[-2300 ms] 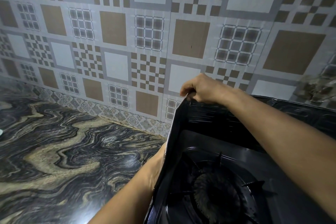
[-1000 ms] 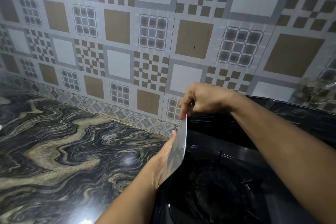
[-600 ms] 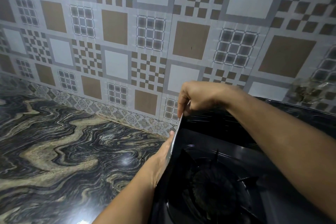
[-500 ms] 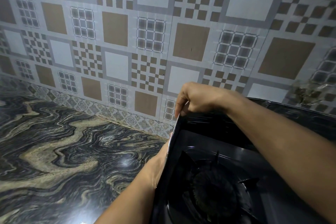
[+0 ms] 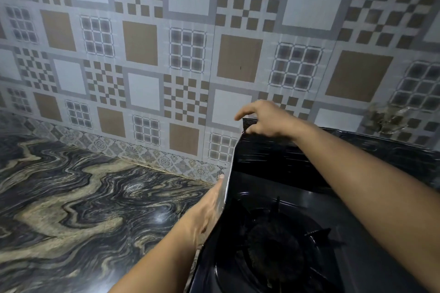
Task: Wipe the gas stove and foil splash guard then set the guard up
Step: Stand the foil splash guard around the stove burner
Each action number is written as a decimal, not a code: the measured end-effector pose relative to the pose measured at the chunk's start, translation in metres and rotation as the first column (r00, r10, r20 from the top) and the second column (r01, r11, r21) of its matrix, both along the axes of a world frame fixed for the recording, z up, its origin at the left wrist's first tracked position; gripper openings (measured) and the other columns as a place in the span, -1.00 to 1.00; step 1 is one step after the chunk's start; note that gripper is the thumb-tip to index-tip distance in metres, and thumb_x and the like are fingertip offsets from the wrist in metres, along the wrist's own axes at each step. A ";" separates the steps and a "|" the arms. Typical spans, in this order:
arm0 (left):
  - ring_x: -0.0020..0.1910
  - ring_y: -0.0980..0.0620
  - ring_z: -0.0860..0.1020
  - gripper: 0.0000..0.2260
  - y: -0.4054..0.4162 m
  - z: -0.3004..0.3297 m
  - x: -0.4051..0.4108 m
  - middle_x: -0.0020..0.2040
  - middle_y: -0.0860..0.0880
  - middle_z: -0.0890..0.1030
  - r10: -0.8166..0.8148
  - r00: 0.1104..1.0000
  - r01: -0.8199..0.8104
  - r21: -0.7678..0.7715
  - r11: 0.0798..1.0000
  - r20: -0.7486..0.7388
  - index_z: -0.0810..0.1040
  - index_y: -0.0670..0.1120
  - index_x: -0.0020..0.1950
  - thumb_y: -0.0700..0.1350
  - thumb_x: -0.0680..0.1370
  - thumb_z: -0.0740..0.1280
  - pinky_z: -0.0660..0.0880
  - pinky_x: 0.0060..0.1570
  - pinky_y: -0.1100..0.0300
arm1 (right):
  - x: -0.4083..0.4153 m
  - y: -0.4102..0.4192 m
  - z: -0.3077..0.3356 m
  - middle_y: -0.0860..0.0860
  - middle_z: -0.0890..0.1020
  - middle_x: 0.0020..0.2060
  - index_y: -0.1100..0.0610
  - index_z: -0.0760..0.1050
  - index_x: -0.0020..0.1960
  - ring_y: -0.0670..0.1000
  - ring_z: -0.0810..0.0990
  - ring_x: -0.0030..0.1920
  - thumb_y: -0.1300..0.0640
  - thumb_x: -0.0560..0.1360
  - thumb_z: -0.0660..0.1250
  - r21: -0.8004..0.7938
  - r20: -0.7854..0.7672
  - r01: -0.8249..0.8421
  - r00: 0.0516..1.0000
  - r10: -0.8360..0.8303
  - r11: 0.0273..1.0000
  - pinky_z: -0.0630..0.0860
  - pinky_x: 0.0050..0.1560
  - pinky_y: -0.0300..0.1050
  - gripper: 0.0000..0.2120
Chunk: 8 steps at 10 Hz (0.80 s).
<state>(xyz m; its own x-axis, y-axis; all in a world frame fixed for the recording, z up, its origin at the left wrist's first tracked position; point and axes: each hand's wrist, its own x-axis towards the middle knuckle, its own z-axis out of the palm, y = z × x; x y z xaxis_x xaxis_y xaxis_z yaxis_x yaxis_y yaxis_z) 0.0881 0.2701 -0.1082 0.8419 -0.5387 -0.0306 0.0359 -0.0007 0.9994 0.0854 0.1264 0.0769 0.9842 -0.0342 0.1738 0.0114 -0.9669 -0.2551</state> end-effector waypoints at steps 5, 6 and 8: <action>0.11 -0.14 0.62 -0.42 -0.005 0.116 0.066 0.17 -0.19 0.62 -0.173 0.967 0.166 -0.053 0.985 -0.187 0.54 -0.20 0.26 0.25 0.57 0.13 0.44 0.25 0.05 | -0.046 -0.148 -0.031 0.16 0.61 0.16 0.04 0.52 0.27 0.23 0.57 0.11 0.12 0.47 0.37 -0.146 0.225 0.593 0.800 -0.557 0.792 0.48 0.00 -0.05 -0.63; -0.06 -0.10 0.64 -0.66 -0.012 0.127 0.070 0.06 -0.17 0.66 -0.220 0.966 0.224 0.012 0.974 -0.137 0.59 -0.19 0.15 0.04 0.56 0.24 0.47 0.17 0.04 | -0.058 -0.167 -0.032 0.16 0.61 0.18 0.04 0.55 0.23 0.22 0.58 0.13 0.11 0.49 0.35 -0.123 0.194 0.624 0.778 -0.598 0.772 0.52 0.06 -0.03 -0.68; -0.61 0.05 0.52 -0.77 -0.034 0.126 0.064 -0.49 -0.10 0.53 -0.059 0.996 0.065 0.086 0.994 -0.069 0.47 -0.22 -0.20 -0.22 0.59 0.12 0.44 -0.59 0.30 | -0.074 -0.182 -0.044 0.08 0.68 0.02 0.06 0.68 -0.02 0.15 0.61 0.03 0.20 0.50 0.37 -0.030 0.169 0.592 0.797 -0.580 0.805 0.52 0.03 -0.11 -0.86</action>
